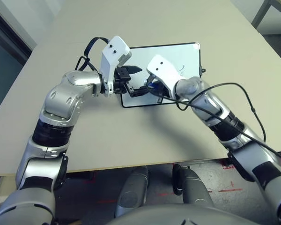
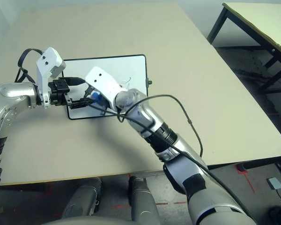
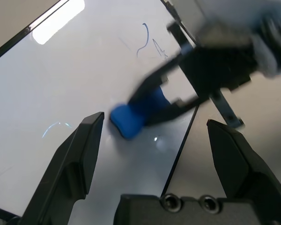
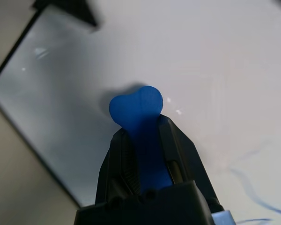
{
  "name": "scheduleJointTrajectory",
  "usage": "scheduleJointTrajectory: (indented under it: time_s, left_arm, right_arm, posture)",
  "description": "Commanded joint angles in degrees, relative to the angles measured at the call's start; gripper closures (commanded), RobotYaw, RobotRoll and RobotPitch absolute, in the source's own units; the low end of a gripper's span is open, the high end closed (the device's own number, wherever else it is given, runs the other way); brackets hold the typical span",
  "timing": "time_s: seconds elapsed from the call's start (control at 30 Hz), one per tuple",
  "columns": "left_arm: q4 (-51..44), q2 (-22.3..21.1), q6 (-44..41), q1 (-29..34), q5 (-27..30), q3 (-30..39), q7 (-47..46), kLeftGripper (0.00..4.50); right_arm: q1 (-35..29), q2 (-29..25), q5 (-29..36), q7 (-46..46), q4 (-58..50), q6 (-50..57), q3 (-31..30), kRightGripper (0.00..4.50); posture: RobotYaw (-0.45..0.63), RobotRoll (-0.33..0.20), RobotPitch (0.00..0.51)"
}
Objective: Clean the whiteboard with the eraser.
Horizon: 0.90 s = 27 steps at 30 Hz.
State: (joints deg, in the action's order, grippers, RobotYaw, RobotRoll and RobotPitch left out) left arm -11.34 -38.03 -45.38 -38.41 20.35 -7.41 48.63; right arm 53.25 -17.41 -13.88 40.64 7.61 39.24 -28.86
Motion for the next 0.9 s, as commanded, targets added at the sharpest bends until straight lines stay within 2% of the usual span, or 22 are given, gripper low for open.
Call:
scheduleJointTrajectory:
  time_s: [0.03, 0.23, 0.5, 0.7, 0.9]
  left_arm:
    - [-0.3, 0.3, -0.1, 0.4, -0.2, -0.8, 0.1, 0.00]
    - [0.3, 0.4, 0.1, 0.1, -0.4, -0.7, 0.2, 0.00]
    - [0.7, 0.3, 0.2, 0.1, -0.5, -0.5, 0.3, 0.00]
    - [0.1, 0.3, 0.3, 0.7, -0.5, -0.5, 0.2, 0.00]
    - [0.6, 0.7, 0.8, 0.2, -0.6, -1.1, 0.1, 0.00]
  right_arm:
    - [1.0, 0.7, -0.5, -2.2, 4.3, -0.1, 2.1, 3.70]
    - [2.3, 3.3, -0.5, -3.2, 5.5, -1.2, 2.3, 3.70]
    - [-2.5, 4.8, -1.2, -0.1, -0.4, 0.8, -2.5, 3.70]
    - [-5.7, 1.6, -1.7, 1.1, -4.2, 2.6, -1.9, 3.70]
    - [-5.1, -3.0, -2.1, 1.4, -3.9, 2.6, 1.6, 3.70]
  posture:
    - [0.10, 0.000, 0.148]
    - [0.11, 0.000, 0.148]
    - [0.12, 0.000, 0.151]
    - [0.11, 0.000, 0.150]
    - [0.09, 0.000, 0.148]
